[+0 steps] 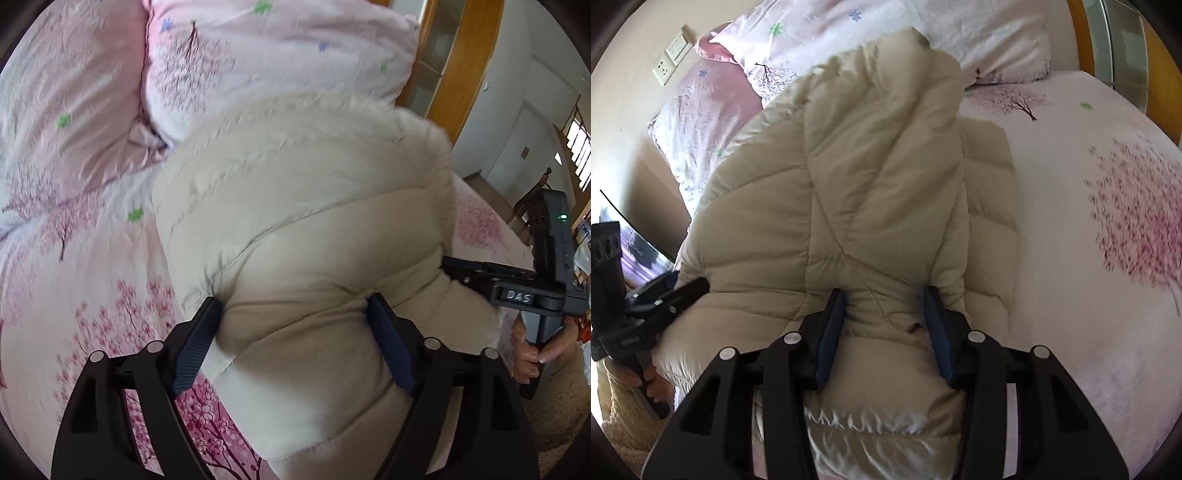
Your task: Fold large clothes
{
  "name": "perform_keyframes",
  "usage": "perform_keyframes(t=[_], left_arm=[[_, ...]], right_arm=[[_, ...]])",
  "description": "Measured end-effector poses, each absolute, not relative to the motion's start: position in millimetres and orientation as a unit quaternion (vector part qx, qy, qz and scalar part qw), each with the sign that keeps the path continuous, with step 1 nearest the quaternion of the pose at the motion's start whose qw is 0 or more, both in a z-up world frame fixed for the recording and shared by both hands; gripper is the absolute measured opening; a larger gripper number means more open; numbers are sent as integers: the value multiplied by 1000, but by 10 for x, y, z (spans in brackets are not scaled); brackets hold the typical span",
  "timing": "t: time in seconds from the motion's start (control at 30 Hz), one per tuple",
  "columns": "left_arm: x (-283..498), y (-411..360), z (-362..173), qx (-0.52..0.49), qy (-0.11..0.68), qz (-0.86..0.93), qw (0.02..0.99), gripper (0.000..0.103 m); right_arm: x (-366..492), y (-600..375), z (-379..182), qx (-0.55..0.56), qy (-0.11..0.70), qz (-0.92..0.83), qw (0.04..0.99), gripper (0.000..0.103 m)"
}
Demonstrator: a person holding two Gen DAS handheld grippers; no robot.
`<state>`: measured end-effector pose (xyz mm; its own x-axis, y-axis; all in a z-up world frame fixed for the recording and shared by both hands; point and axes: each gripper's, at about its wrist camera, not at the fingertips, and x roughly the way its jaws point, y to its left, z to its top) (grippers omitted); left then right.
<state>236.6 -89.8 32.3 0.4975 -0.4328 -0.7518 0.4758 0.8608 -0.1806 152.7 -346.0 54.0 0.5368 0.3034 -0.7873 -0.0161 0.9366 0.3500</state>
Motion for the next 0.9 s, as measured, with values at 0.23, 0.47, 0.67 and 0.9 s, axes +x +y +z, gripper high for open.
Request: perform_keyframes(t=[0.23,0.47,0.67,0.9], left_arm=[[2293,-769,197,-14,422,-254,870,89],[1737,-699,462,16,353,-263,898,87],[1657,-800,305,42,370,-255,892,87],[1768,-858,72,32,410,-247,877,89]], right_arm=[[1425,-3318,661,126,454,56,880,45],[893,-3292,1021,143,373,119,909,46],[798,-3113,824,95,404,104,904,46],[860,-3150,613,106,435,93,889,46]])
